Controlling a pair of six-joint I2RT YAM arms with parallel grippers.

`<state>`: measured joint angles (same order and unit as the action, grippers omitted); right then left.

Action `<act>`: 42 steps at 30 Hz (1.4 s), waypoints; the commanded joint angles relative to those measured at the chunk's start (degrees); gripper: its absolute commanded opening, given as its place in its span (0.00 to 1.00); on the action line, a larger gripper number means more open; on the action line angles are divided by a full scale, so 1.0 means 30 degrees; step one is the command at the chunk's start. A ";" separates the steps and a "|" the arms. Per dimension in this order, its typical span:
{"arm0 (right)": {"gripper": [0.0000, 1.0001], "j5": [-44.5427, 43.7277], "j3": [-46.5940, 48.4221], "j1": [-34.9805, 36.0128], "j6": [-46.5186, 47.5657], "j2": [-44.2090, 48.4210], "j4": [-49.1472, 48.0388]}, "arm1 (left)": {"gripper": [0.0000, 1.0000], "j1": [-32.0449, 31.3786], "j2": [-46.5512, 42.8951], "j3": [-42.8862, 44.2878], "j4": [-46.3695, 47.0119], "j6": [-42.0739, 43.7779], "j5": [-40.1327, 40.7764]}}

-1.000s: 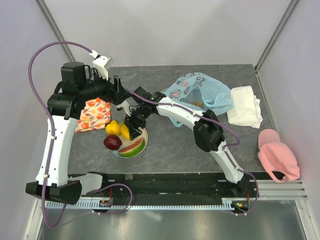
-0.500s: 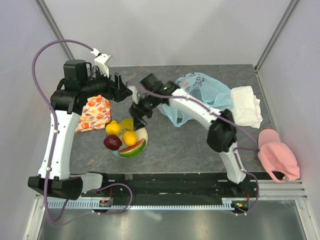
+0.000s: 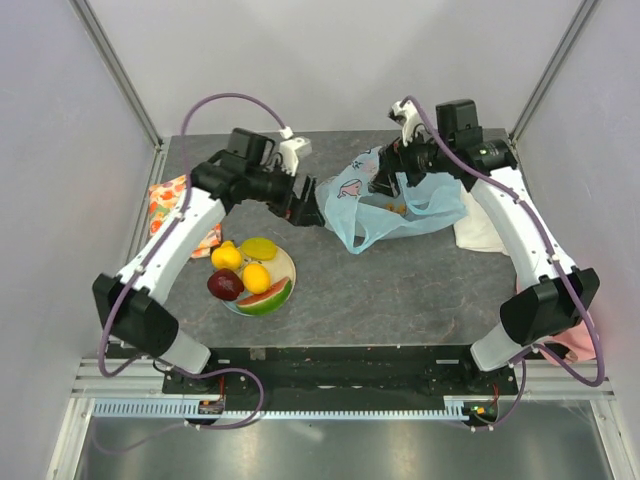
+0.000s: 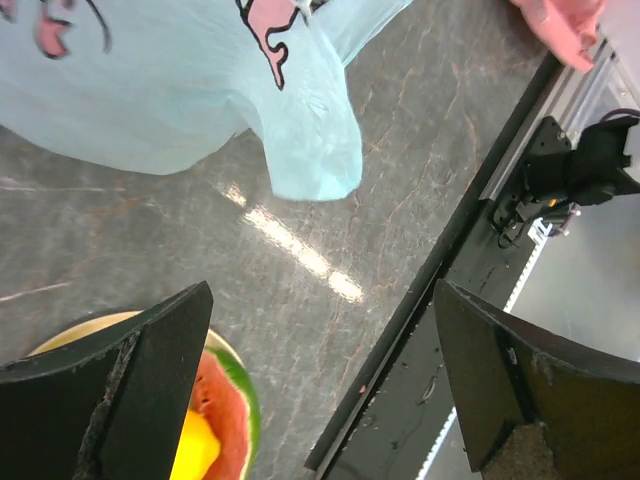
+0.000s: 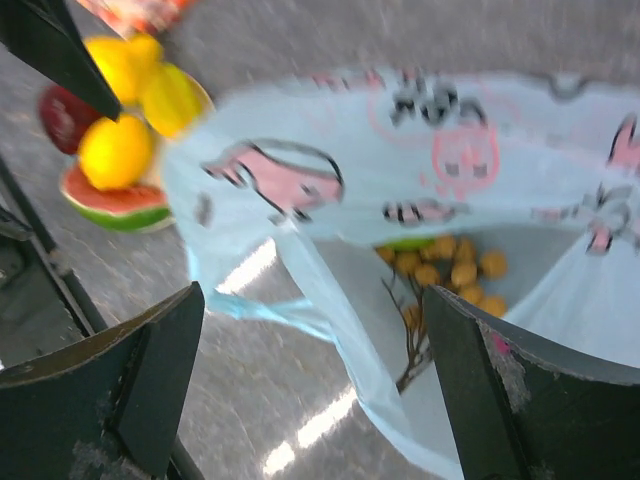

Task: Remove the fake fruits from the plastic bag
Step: Adjust the plastic bag at the center of the board.

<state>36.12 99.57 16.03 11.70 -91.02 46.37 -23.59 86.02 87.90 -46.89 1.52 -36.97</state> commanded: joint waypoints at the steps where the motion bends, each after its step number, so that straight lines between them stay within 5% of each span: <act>1: 0.96 -0.2986 -0.2571 -0.0303 -0.0151 0.0165 -0.0484 | 0.99 -0.0661 0.2056 0.1224 0.0748 -0.2554 0.1837; 10: 0.85 -0.3368 -0.4391 -0.1535 -0.1440 -0.1005 -0.2503 | 0.99 -0.1246 0.5104 0.2575 0.2504 -0.5339 0.0988; 13: 0.80 -0.3222 -0.4712 -0.1535 -0.1703 -0.1825 -0.3469 | 0.91 -0.1334 0.5836 0.2751 0.3354 -0.5488 -0.0911; 15: 0.72 -0.2959 -0.5063 -0.1535 -0.1704 -0.2380 -0.3882 | 0.63 -0.1393 0.6102 0.2839 0.3531 -0.5166 -0.2578; 16: 0.70 -0.2929 -0.5152 -0.1448 -0.1617 -0.2529 -0.4029 | 0.19 -0.1364 0.6132 0.2781 0.3503 -0.5020 -0.2791; 17: 0.68 -0.2899 -0.5356 -0.1419 -0.1616 -0.2646 -0.4002 | 0.02 -0.1364 0.6045 0.2723 0.3299 -0.4670 -0.2619; 27: 0.63 -0.2780 -1.0279 0.1394 -0.1294 0.1015 -0.4088 | 0.02 -0.0748 0.1419 -0.2163 -0.0862 -0.1592 -0.1886; 32: 0.70 -0.4597 -0.8409 0.1131 -0.1177 -0.0910 -0.4967 | 0.02 -0.0749 0.0683 -0.4981 -0.0543 -0.1795 -0.1974; 42: 0.71 -0.4422 -0.4071 0.1482 -0.2612 -0.6073 -0.6520 | 0.02 -0.0690 0.1736 -0.4106 -0.0219 -0.1269 -0.0304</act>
<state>23.27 82.67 19.73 5.76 -105.80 29.56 -25.82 90.13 72.60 -48.12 -5.02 -39.77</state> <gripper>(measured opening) 0.709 0.025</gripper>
